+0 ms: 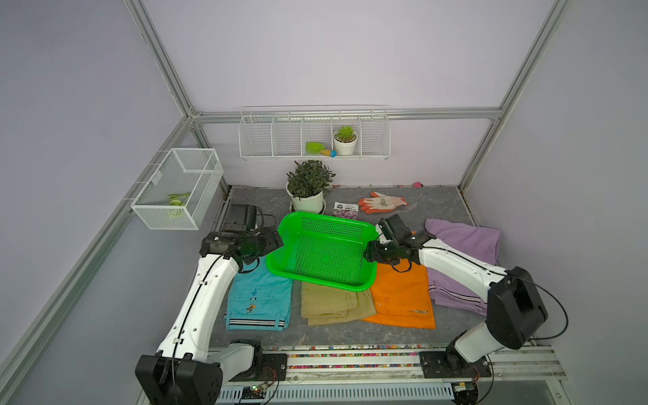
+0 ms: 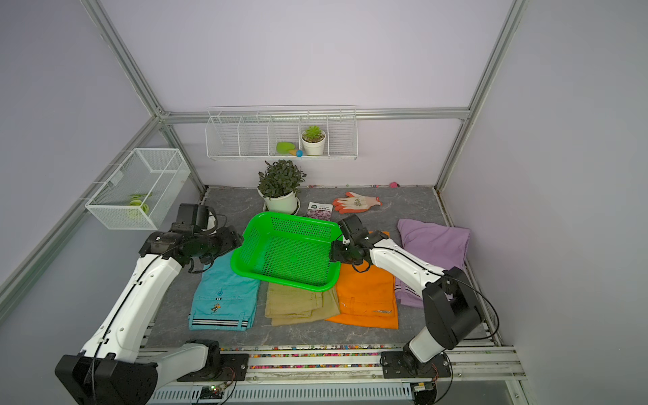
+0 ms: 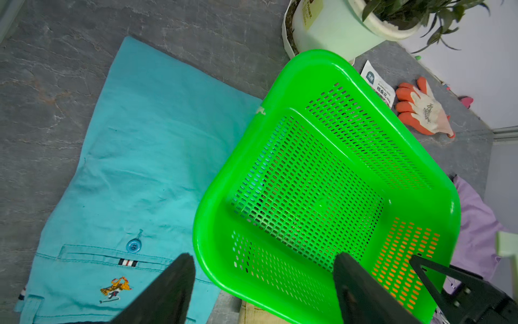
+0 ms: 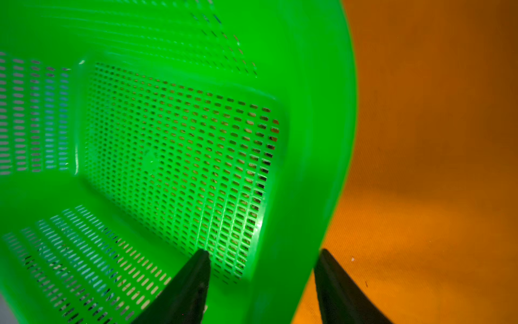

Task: Put the folded long pants in the basket
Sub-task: Move the basket to the center of the board, then adjust the basket at the center of the board.

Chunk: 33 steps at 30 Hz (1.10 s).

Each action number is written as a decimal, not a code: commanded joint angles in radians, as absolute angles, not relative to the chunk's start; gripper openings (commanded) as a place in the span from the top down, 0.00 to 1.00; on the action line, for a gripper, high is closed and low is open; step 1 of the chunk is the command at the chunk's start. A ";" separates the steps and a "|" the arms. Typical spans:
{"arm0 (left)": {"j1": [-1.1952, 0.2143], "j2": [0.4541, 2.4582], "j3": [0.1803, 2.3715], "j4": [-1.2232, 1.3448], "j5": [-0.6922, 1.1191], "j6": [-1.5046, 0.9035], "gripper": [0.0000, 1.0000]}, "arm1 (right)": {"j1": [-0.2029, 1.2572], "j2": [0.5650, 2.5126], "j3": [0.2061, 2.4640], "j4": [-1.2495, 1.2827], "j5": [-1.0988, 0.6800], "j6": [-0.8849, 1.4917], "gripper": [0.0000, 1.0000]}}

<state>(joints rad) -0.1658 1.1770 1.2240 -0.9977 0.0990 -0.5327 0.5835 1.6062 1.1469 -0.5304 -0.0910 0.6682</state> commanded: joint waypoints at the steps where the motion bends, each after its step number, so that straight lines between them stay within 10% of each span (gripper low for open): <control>1: -0.160 1.152 1.204 -0.977 0.097 -0.500 0.18 | 0.595 1.630 1.197 -0.633 0.000 0.651 0.46; 7: -0.161 1.132 1.208 -0.986 0.097 -0.492 0.18 | 0.577 1.610 1.303 -0.801 0.097 0.600 0.83; 18: -0.161 1.074 1.111 -0.932 0.191 -0.587 0.18 | 0.233 1.503 1.216 -0.876 -0.105 0.442 0.90; 27: -0.161 1.051 0.900 -0.876 0.182 -0.773 0.12 | 0.188 1.470 1.230 -0.834 -0.092 0.415 0.38; 33: -0.160 0.994 0.867 -0.943 0.022 -0.925 0.14 | 0.250 1.360 1.283 -0.761 -0.042 0.394 0.31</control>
<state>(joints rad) -0.1654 1.0435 0.8867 -0.9142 0.1177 -0.8192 0.2115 1.4254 1.2385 -0.8192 -0.0742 0.4191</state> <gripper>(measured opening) 0.860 0.690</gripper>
